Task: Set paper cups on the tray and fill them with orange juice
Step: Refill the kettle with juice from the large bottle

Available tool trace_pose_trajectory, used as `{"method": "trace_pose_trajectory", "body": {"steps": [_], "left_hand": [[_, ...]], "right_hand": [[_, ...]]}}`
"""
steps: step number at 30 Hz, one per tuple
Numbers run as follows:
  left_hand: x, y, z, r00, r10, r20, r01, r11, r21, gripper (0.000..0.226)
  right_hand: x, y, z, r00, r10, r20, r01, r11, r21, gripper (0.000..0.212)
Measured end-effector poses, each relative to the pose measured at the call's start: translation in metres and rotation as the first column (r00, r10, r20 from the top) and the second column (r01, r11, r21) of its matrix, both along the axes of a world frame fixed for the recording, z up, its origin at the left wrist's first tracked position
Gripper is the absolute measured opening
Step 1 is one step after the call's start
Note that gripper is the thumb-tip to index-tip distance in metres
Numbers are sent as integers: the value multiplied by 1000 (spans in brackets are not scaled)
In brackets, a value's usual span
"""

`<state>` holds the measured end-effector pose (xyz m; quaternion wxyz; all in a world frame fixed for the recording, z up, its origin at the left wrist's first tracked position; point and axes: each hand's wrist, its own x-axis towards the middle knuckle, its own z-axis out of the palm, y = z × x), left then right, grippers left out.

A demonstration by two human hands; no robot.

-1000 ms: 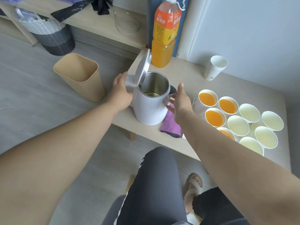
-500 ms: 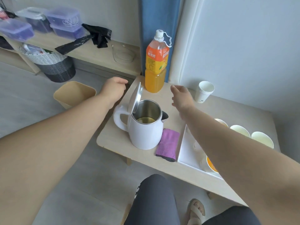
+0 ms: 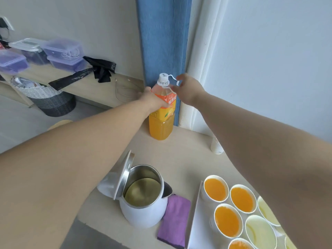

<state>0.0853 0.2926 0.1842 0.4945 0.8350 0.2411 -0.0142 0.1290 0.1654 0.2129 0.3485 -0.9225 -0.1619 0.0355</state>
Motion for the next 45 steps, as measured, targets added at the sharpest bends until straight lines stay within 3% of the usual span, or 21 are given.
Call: {"method": "trace_pose_trajectory", "body": {"steps": [3, 7, 16, 20, 26, 30, 34, 37, 45], "left_hand": [[25, 1, -12, 1000, -7, -21, 9, 995, 97, 118], [46, 4, -27, 1000, -20, -4, 21, 985, 171, 121], [47, 10, -43, 996, -66, 61, 51, 973, 227, 88], [25, -1, -37, 993, -112, -28, 115, 970, 212, 90], [-18, -28, -25, 971, -165, -174, 206, 945, 256, 118], [-49, -49, -24, 961, -174, -216, 238, 918, 317, 101], [-72, -70, -27, 960, -169, -224, 240, 910, 339, 93], [-83, -78, -33, 975, -133, -179, 187, 925, 330, 86], [-88, -79, -41, 988, -117, -98, 142, 942, 304, 83]], "right_hand": [[25, 15, -4, 997, 51, 59, -44, 993, -108, 54], [47, 33, -9, 991, 117, 68, -100, 971, -215, 56], [48, 38, -23, 934, 121, 337, -8, 948, -319, 45], [26, 27, -20, 930, 116, 349, 18, 934, -358, 46], [-18, 3, -17, 937, 92, 338, 61, 908, -415, 46], [-45, -12, -11, 921, 124, 369, 108, 828, -550, 41], [-63, -21, -4, 919, 151, 363, 173, 675, -717, 61], [-72, -25, -2, 927, 166, 337, 171, 611, -773, 62], [-67, -35, -10, 899, 308, 310, -6, 718, -696, 49]]}}
